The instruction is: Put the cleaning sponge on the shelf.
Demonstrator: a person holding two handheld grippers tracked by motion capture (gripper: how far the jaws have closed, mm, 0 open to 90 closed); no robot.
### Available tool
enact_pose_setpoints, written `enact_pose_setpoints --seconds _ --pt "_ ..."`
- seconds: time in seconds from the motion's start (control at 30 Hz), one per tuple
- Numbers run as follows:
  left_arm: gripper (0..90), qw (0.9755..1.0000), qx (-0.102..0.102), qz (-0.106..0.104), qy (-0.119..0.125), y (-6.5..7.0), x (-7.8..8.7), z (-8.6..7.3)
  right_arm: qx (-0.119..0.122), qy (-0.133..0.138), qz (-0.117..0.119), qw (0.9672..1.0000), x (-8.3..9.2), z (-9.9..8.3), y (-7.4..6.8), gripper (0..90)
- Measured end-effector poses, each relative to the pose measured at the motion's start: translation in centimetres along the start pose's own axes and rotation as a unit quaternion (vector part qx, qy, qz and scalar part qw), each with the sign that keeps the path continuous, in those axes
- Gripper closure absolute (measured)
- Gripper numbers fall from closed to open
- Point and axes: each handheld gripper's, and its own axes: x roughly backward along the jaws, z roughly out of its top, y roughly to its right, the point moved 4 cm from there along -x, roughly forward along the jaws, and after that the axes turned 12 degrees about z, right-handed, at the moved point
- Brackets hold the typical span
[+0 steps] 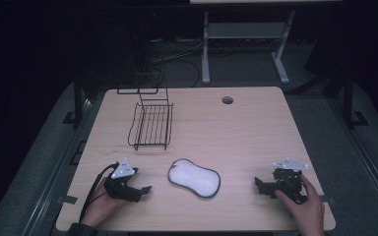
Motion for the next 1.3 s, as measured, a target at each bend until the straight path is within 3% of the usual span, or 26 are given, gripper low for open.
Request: enact_pose_setpoints --seconds 0.2,0.4,0.53,0.63,0.8,1.07,1.3 --pt "12.7 1.0 -0.003 -0.001 -0.002 0.0 0.0 0.0 0.0 0.0 0.0 1.0 0.0 0.0 0.0 0.0" --pt "14.1 0.9997 -0.011 -0.006 -0.022 0.4 0.1 0.5 0.0 0.0 0.0 1.0 0.0 0.0 0.0 0.0" --pt "18.9 0.9996 -0.002 -0.012 -0.024 0.3 0.2 0.9 0.0 0.0 0.0 1.0 0.0 0.0 0.0 0.0" --pt "27.7 0.9997 0.008 -0.014 -0.02 0.2 0.5 1.4 0.0 0.0 0.0 1.0 0.0 0.0 0.0 0.0" --pt "54.5 0.9994 0.008 -0.029 -0.016 0.3 0.9 2.3 0.0 0.0 0.0 1.0 0.0 0.0 0.0 0.0" --pt "88.1 0.9973 0.007 -0.071 -0.017 1.2 0.8 3.8 0.0 0.0 0.0 1.0 0.0 0.0 0.0 0.0" --pt "89.8 0.9952 0.011 -0.097 0.0 2.5 0.2 5.6 0.0 0.0 0.0 1.0 0.0 0.0 0.0 0.0"
